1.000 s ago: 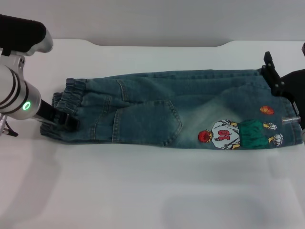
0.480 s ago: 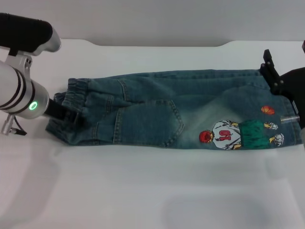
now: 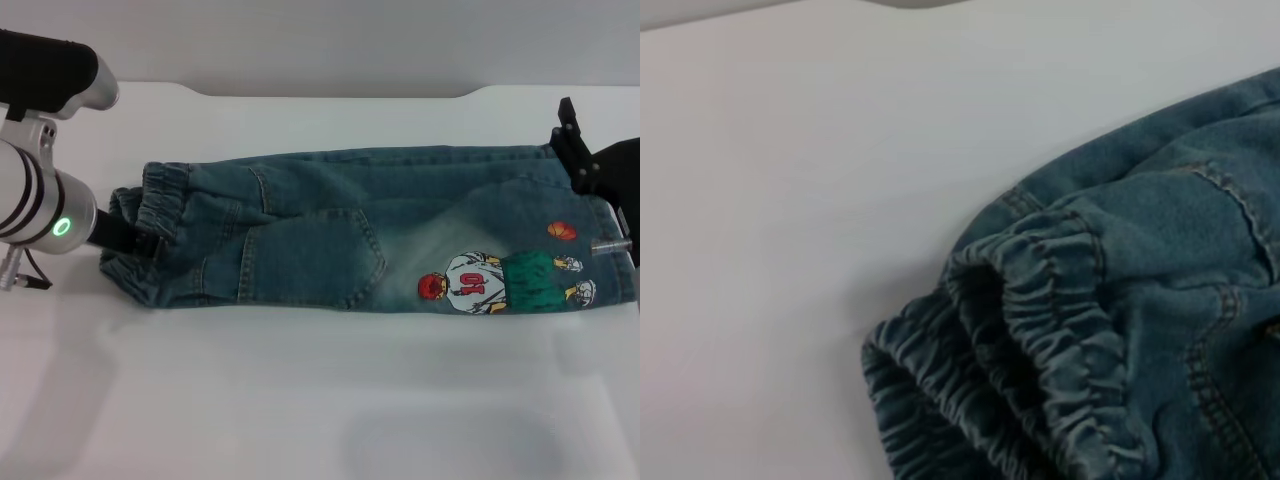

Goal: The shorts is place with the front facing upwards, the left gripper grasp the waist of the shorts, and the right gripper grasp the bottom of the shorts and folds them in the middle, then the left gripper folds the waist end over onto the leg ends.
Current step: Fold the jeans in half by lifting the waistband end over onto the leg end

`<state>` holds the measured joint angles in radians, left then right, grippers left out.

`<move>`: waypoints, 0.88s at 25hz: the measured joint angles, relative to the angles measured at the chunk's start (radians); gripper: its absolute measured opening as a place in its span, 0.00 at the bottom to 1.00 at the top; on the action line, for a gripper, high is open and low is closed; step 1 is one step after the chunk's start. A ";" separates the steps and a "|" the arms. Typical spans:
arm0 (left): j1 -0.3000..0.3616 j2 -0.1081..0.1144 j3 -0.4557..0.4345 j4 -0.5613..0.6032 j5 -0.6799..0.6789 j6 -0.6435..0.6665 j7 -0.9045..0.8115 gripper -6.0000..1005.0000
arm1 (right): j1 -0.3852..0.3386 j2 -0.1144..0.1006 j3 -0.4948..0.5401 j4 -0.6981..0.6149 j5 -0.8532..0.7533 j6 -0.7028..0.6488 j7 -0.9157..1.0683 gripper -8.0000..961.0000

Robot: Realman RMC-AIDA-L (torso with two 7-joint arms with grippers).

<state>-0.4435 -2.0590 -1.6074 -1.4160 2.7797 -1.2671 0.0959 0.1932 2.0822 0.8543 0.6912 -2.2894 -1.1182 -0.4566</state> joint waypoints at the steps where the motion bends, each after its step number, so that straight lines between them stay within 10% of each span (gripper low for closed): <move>1: 0.001 0.000 0.000 0.000 0.000 0.000 0.000 0.29 | -0.001 0.000 0.000 0.002 0.000 0.000 -0.004 0.86; 7: 0.024 0.001 -0.003 -0.038 0.000 0.001 0.001 0.09 | -0.007 0.000 -0.007 0.012 0.001 0.017 -0.011 0.86; 22: 0.087 0.002 -0.008 -0.297 0.005 -0.041 -0.001 0.06 | 0.065 0.005 -0.035 0.023 0.038 0.239 -0.003 0.86</move>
<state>-0.3566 -2.0570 -1.6153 -1.7132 2.7852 -1.3077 0.0946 0.2582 2.0872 0.8194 0.7144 -2.2513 -0.8795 -0.4594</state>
